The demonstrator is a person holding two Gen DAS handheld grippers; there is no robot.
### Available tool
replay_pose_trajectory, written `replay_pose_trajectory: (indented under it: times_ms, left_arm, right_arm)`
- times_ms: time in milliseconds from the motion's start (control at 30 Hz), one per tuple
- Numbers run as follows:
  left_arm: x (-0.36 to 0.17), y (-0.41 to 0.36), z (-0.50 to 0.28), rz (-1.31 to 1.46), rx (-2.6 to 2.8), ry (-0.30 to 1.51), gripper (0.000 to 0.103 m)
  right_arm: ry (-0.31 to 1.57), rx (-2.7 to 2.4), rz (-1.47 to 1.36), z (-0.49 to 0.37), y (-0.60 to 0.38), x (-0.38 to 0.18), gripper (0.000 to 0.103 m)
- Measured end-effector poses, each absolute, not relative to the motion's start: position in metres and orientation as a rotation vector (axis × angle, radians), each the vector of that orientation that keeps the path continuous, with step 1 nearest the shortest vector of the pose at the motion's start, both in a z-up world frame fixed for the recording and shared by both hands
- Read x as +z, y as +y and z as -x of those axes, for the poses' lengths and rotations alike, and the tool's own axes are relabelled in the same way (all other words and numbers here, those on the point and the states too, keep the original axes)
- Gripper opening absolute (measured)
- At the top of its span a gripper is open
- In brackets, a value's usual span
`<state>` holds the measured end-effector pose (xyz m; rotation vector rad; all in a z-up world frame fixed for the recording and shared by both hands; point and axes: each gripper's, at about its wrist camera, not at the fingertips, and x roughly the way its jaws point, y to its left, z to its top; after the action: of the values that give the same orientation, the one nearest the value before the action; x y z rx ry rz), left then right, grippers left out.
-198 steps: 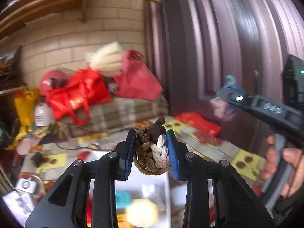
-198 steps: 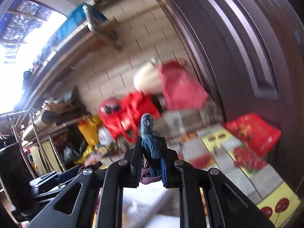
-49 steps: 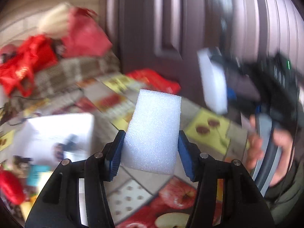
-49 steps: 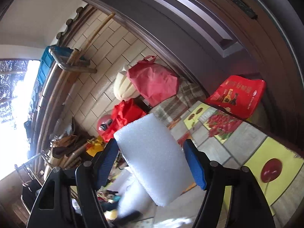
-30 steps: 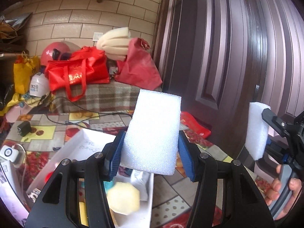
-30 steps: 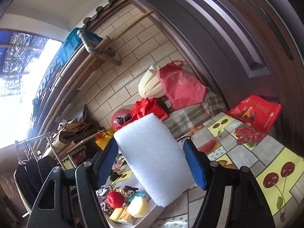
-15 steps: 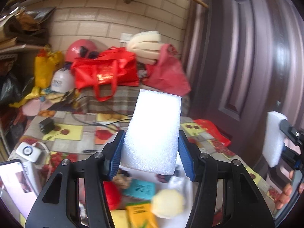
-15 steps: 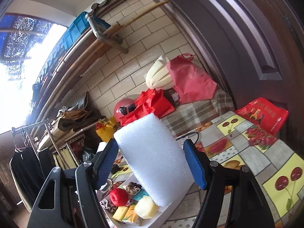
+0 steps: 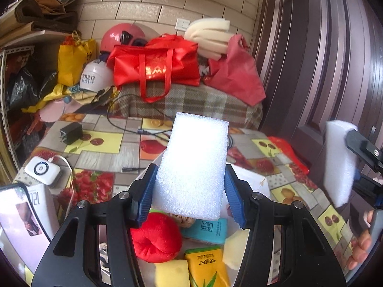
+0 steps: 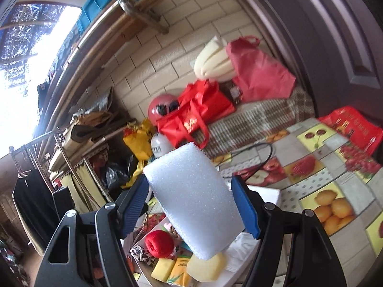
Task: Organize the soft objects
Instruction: 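Carry both foam blocks over the white tray and release both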
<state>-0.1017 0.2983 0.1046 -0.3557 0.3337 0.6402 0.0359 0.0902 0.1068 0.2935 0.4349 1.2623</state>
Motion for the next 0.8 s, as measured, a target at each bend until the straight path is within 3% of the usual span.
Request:
replay_pose_trajectory:
  times_ms: [433,533,567,600,633,667,800]
  left_arm:
    - [0.08,0.311,0.089,0.401,0.634,0.406,0.055]
    - [0.077,0.312,0.087,0.405,0.637,0.414,0.058]
    - [0.077,0.313,0.088,0.406,0.639,0.414,0.065]
    - [0.076,0.313,0.088,0.407,0.643,0.41,0.08]
    - [0.076,0.313,0.088,0.406,0.645,0.402,0.085]
    - [0.076,0.312,0.089,0.405,0.644,0.394,0.09]
    - [0.079,0.312,0.09,0.4,0.644,0.378,0.09]
  right_arm:
    - [0.653,1.246,-0.269,-0.051,0.162,0.059,0.072]
    - [0.694,1.232,-0.288,-0.058,0.167,0.048,0.073]
    - [0.699,1.23,-0.293,-0.059,0.169,0.046,0.073]
    - [0.703,1.232,-0.299,-0.059,0.168,0.045,0.074]
    - [0.706,1.237,-0.304,-0.06,0.169,0.044,0.075]
    - [0.711,1.246,-0.313,-0.06,0.169,0.043,0.079]
    - [0.726,1.256,-0.352,-0.062,0.167,0.039,0.103]
